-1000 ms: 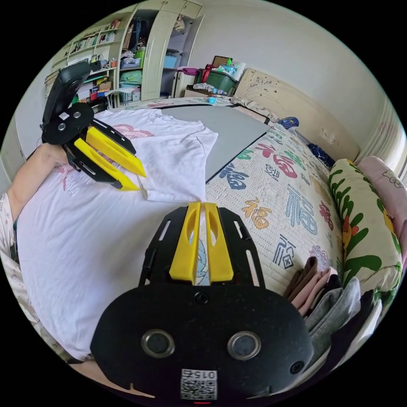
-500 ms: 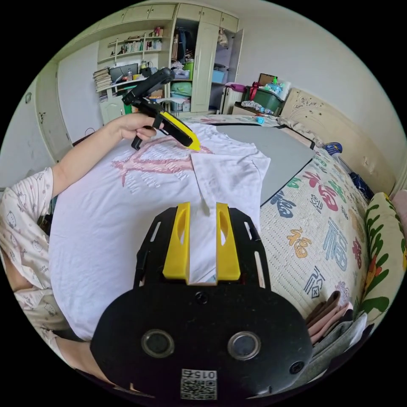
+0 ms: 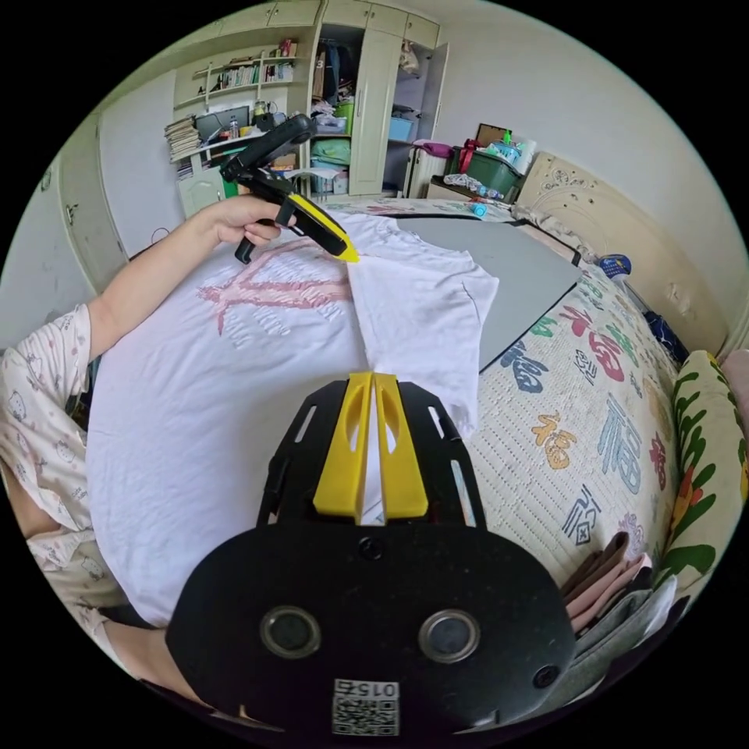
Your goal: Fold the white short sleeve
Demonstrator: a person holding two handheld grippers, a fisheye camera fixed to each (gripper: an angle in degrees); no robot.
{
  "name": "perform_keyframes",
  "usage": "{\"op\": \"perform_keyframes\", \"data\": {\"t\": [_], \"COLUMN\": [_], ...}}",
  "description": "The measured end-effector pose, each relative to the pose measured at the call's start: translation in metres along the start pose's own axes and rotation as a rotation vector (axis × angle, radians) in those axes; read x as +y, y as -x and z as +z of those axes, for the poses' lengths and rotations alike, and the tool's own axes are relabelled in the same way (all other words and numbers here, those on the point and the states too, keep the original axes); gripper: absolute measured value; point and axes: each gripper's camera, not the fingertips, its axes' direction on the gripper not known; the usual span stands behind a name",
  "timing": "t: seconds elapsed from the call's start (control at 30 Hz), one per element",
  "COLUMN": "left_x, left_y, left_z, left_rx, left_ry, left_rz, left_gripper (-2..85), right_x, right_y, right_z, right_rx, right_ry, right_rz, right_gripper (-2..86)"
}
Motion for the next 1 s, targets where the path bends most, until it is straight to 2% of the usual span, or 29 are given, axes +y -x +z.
{"op": "perform_keyframes", "data": {"t": [0.07, 0.13, 0.27, 0.37, 0.5, 0.6, 0.87, 1.0], "left_x": [0.001, 0.001, 0.0, -0.003, -0.012, -0.011, 0.029, 0.068], "left_y": [-0.009, -0.018, -0.058, -0.133, -0.265, -0.338, -0.412, -0.429], "left_z": [0.01, 0.027, 0.037, 0.053, 0.138, 0.198, 0.296, 0.331], "left_rx": [-0.013, -0.035, -0.072, -0.026, 0.123, 0.167, 0.09, 0.143], "left_ry": [0.018, 0.052, -0.021, -0.119, -0.111, -0.059, 0.049, 0.06], "left_rz": [0.002, 0.002, 0.014, 0.156, 0.336, 0.356, 0.338, 0.334], "left_gripper": [-0.2, 0.1, 1.9, 3.9, 6.7, 7.0, 5.1, 5.5], "right_x": [-0.004, -0.007, -0.001, 0.004, -0.008, -0.02, -0.033, -0.036], "right_y": [-0.002, -0.004, -0.039, -0.068, -0.076, -0.069, -0.07, -0.068], "right_z": [0.008, 0.009, -0.018, -0.003, 0.04, 0.059, 0.099, 0.119], "right_rx": [-0.029, -0.03, 0.053, 0.137, 0.103, 0.182, 0.193, 0.187], "right_ry": [0.043, 0.057, -0.097, -0.1, -0.002, 0.034, 0.058, 0.068], "right_rz": [-0.02, -0.045, 0.127, 0.284, 0.28, 0.258, 0.273, 0.279], "right_gripper": [0.4, 4.8, 7.2, 7.2, 8.0, 6.2, 3.8, 4.2]}}
